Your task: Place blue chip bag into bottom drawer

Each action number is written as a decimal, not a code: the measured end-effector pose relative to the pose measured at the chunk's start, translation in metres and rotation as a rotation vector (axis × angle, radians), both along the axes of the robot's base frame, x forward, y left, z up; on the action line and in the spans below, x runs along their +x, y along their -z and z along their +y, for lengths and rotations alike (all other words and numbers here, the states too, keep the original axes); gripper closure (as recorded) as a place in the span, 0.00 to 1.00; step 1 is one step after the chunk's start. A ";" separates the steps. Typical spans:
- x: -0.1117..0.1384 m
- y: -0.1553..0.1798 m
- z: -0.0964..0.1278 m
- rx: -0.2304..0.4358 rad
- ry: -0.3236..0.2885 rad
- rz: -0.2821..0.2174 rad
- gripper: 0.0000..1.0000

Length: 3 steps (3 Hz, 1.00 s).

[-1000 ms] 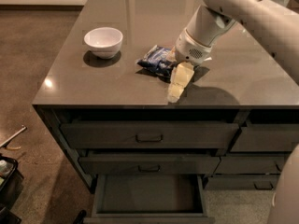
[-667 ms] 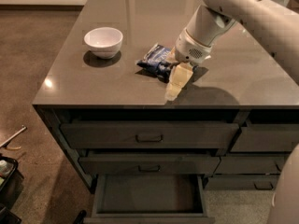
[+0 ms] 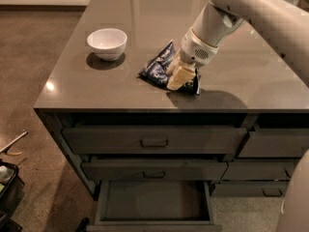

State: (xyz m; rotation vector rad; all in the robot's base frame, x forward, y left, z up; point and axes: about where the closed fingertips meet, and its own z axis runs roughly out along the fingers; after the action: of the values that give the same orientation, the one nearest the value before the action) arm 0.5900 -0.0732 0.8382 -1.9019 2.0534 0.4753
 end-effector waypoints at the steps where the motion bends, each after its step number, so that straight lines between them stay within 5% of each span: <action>1: 0.000 0.000 0.000 0.000 0.000 0.000 0.89; 2: 0.000 0.000 0.000 0.000 0.000 0.000 1.00; 3: 0.000 0.000 0.000 0.000 0.000 0.000 1.00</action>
Offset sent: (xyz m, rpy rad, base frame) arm 0.0000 0.0000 0.0000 0.0000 0.0000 0.0000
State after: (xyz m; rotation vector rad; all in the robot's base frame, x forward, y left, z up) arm 0.5900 -0.0732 0.8386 -1.9019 2.0533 0.4754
